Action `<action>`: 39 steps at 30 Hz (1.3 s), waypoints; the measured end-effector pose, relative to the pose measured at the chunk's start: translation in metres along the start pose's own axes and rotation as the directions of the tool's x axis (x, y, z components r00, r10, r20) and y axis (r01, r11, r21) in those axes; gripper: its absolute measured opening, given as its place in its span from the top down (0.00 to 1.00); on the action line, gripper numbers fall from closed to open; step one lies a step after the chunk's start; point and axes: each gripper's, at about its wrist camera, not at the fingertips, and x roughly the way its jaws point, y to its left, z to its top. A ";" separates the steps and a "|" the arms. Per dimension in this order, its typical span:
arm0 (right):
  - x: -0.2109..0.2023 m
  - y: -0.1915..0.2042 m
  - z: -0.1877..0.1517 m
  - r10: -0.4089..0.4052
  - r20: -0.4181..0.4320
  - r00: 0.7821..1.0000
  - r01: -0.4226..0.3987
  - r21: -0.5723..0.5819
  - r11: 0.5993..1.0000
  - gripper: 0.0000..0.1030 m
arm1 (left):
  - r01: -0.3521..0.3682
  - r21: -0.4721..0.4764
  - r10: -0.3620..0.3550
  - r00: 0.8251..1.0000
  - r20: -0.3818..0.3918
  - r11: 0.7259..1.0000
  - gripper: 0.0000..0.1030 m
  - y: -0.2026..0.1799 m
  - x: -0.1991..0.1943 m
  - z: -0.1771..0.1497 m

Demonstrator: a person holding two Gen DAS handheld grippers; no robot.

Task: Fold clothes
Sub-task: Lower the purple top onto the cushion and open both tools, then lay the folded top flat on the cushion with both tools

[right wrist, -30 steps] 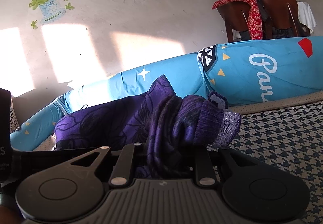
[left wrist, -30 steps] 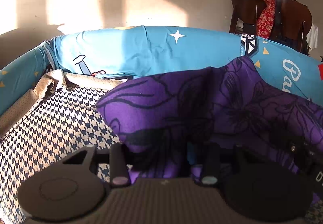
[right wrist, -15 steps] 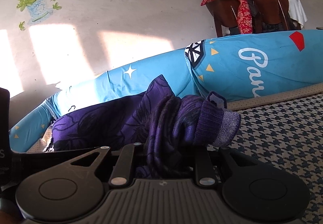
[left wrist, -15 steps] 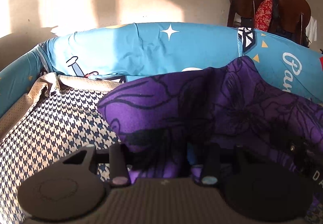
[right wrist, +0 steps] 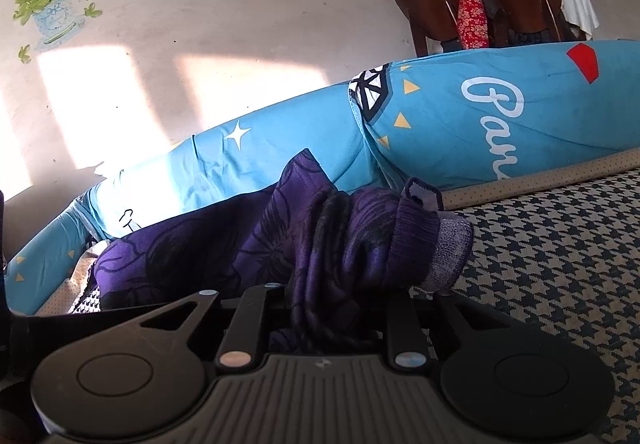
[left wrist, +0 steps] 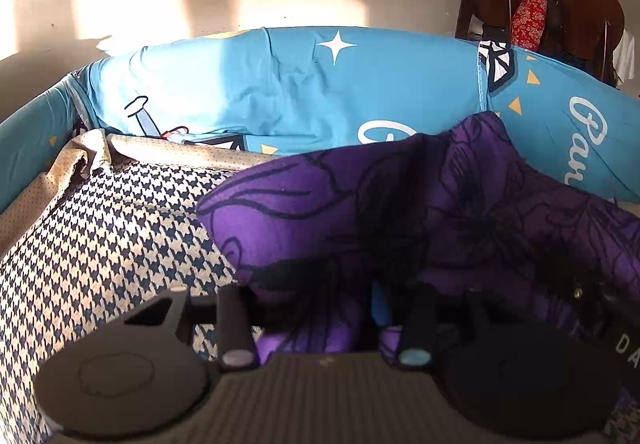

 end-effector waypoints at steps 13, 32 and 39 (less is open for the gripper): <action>0.011 -0.010 -0.002 -0.059 -0.056 0.997 0.061 0.049 0.997 0.76 | -0.023 0.041 0.024 0.999 -0.031 0.999 0.45 -0.007 0.015 0.000; -0.027 -0.049 0.034 -0.213 -0.030 0.977 0.214 0.069 0.974 0.62 | -0.097 -0.120 0.086 0.992 -0.094 0.988 0.18 0.048 0.039 0.007; -0.018 -0.043 0.021 -0.048 -0.144 0.988 0.057 0.061 0.996 0.71 | -0.134 -0.161 0.116 0.986 -0.117 0.978 0.16 0.056 0.057 0.008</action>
